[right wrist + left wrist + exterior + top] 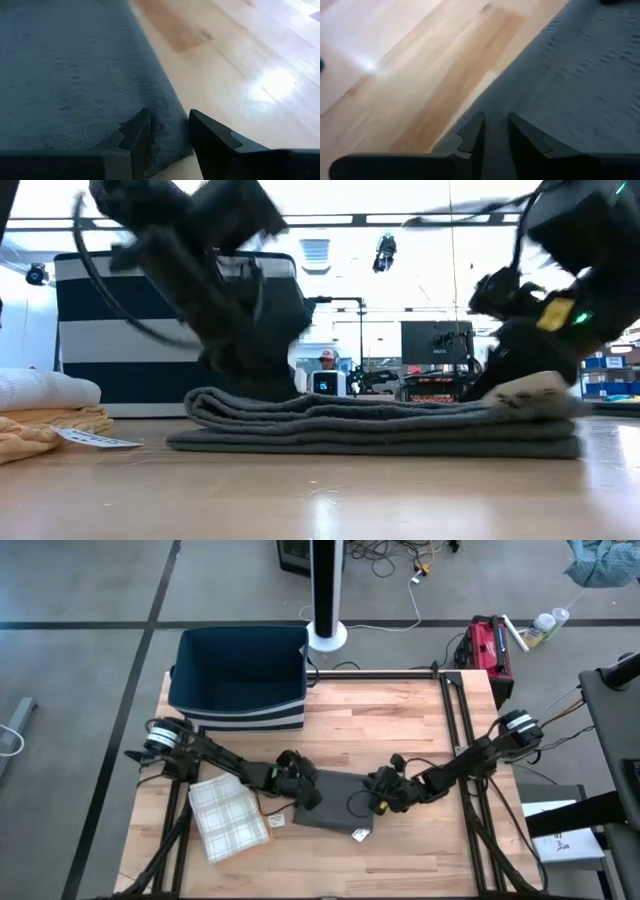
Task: Fold towel
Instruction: Fold the gray kitchen towel
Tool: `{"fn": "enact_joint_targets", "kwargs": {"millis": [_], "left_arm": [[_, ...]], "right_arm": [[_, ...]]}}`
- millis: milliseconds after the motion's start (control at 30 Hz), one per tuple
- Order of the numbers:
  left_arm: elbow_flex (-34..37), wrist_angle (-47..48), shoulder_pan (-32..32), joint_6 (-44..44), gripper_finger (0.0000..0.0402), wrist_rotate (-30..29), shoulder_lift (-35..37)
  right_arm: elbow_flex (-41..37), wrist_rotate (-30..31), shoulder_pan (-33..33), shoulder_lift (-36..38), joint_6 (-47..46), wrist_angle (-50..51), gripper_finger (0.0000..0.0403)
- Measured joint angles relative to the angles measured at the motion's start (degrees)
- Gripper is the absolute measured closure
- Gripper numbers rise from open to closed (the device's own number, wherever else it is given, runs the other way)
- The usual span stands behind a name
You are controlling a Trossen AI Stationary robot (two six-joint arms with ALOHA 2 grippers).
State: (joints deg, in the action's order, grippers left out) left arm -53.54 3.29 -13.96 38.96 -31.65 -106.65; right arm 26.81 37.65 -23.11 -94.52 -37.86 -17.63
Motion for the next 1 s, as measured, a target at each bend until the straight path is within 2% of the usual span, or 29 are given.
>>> {"fn": "enact_joint_targets", "kwargs": {"millis": [233,367,467,633,733,833,900,1000], "left_arm": [[0.2,-0.2,-6.2,-8.6,0.0326,-0.6,9.8],[0.2,-3.7,-12.5,-10.5,0.0326,-0.5,11.2],[0.2,-4.1,-16.6,-9.5,0.0326,-0.1,9.8],[-0.1,5.9,-20.4,-1.2,0.0326,0.0,8.4],[-0.6,12.9,-21.3,3.3,0.0326,1.4,8.8],[-2.7,20.5,-21.9,8.7,0.0326,4.5,9.2],[-4.7,28.5,-22.1,14.2,0.0326,6.5,9.5],[-7.8,41.3,-22.0,23.3,0.0326,12.6,9.8]], "right_arm": [[3.7,0.3,-5.1,7.6,9.3,-0.3,0.0270],[6.5,0.3,-6.9,7.3,10.1,-0.4,0.0270],[9.0,-0.6,-7.5,4.4,10.1,-0.6,0.0270],[14.7,-1.1,-8.3,-1.0,12.0,-0.3,0.0270],[18.7,-3.7,-8.3,-3.1,13.8,1.8,0.0270],[22.5,-3.6,-8.3,-3.3,14.6,8.2,0.0270],[24.8,-3.2,-8.3,-3.2,14.5,12.4,0.0270],[27.7,-3.2,-8.3,-3.2,14.5,16.8,0.0270]]}}
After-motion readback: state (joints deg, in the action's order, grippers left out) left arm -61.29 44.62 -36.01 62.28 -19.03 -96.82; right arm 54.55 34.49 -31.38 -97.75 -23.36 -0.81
